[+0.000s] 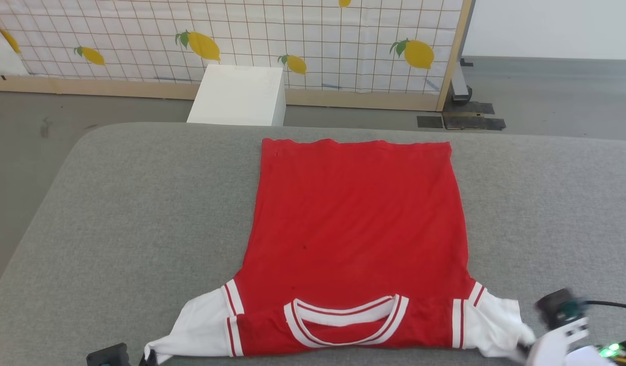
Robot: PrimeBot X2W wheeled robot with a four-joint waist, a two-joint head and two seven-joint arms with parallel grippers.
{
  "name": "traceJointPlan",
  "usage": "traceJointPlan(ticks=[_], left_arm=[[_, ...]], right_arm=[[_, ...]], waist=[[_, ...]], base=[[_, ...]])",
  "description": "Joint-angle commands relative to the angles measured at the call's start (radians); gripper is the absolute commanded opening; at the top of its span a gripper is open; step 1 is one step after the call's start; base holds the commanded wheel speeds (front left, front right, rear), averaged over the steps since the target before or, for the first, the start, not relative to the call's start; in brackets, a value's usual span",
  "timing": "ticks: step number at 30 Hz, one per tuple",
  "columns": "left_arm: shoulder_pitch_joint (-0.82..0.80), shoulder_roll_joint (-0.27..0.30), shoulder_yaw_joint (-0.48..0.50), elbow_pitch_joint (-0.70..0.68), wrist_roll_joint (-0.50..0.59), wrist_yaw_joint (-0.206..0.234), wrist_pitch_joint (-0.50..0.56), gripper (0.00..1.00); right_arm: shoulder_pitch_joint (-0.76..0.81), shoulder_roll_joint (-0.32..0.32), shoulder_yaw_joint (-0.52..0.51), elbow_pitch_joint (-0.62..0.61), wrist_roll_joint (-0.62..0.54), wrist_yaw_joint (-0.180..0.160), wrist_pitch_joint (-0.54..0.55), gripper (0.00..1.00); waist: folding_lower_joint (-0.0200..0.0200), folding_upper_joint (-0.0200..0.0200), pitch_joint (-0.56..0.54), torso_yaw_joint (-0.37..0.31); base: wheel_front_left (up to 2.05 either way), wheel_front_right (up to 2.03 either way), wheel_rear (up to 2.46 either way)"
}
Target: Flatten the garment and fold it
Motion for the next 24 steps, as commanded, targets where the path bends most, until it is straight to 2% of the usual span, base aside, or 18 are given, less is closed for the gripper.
traceJointPlan(ticks=[1, 4, 7, 8, 9, 12, 19, 24], left_arm=[[-0.016, -0.002, 0.001, 0.005, 0.009, 0.005, -0.001, 0.0], [-0.019, -0.011, -0.002, -0.001, 0.004, 0.005, -0.007, 0.0], [-0.023, -0.019, -0.005, -0.011, -0.002, 0.002, -0.016, 0.0], [-0.023, -0.022, -0.006, -0.014, -0.005, 0.0, -0.018, 0.0], [-0.024, -0.025, -0.006, -0.018, -0.008, -0.001, -0.022, 0.0], [-0.023, -0.027, -0.007, -0.026, -0.012, -0.004, -0.031, 0.0], [-0.029, -0.021, -0.005, -0.051, -0.017, -0.013, -0.055, 0.0], [-0.043, -0.025, -0.003, -0.086, -0.017, -0.009, -0.075, 0.0]], right_arm=[[-0.021, -0.004, 0.03, 0.022, 0.005, -0.002, 0.054, 0.0], [-0.049, -0.01, 0.083, 0.068, 0.019, -0.002, 0.155, 0.0], [-0.071, -0.01, 0.099, 0.107, 0.032, -0.002, 0.204, 0.0], [-0.076, -0.009, 0.097, 0.11, 0.037, -0.002, 0.203, 0.2], [-0.081, -0.007, 0.09, 0.109, 0.049, -0.002, 0.196, 0.97], [-0.077, 0.012, 0.032, 0.088, 0.112, -0.002, 0.188, 1.0], [-0.058, 0.1, -0.259, -0.13, 0.299, -0.002, 0.167, 1.0], [-0.14, 0.2, -0.411, -0.246, 0.286, -0.002, 0.062, 1.0]], waist=[[0.0001, 0.0, -0.001, -0.003], [0.0001, 0.0, 0.003, -0.004], [0.0001, 0.0, 0.01, -0.004], [0.0001, 0.0, 0.011, -0.004], [0.0001, 0.0, 0.012, -0.005], [0.0001, 0.0, 0.013, -0.006], [0.0001, 0.0, 0.021, -0.012], [0.0001, 0.0, 0.054, -0.017]], base=[[0.0, 0.0, 0.0], [0.0, 0.0, 0.0], [0.0, 0.0, 0.0], [0.0, 0.0, 0.0], [0.0, 0.0, 0.0], [0.0, 0.0, 0.0], [0.0, 0.0, 0.0], [0.0, 0.0, 0.0]])
